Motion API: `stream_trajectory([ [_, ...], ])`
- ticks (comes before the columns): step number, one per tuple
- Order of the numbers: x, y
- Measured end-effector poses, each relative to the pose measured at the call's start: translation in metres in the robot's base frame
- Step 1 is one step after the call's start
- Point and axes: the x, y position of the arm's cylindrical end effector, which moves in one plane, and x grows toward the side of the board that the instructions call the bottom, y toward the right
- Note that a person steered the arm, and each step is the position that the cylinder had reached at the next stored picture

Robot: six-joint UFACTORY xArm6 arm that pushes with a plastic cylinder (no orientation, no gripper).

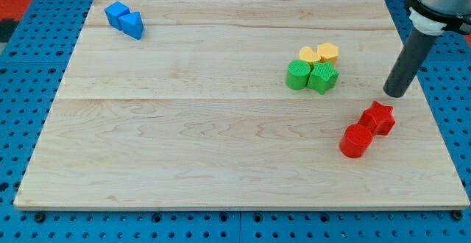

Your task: Separate the green blocks from yellow blocks

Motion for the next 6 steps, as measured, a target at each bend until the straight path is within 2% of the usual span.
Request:
stream_trajectory([
  [1, -0.032, 0.000],
  [2, -0.042, -0.049],
  [4, -0.040, -0.213],
  [5, -0.019, -0.228],
  [6, -0.040, -0.215],
])
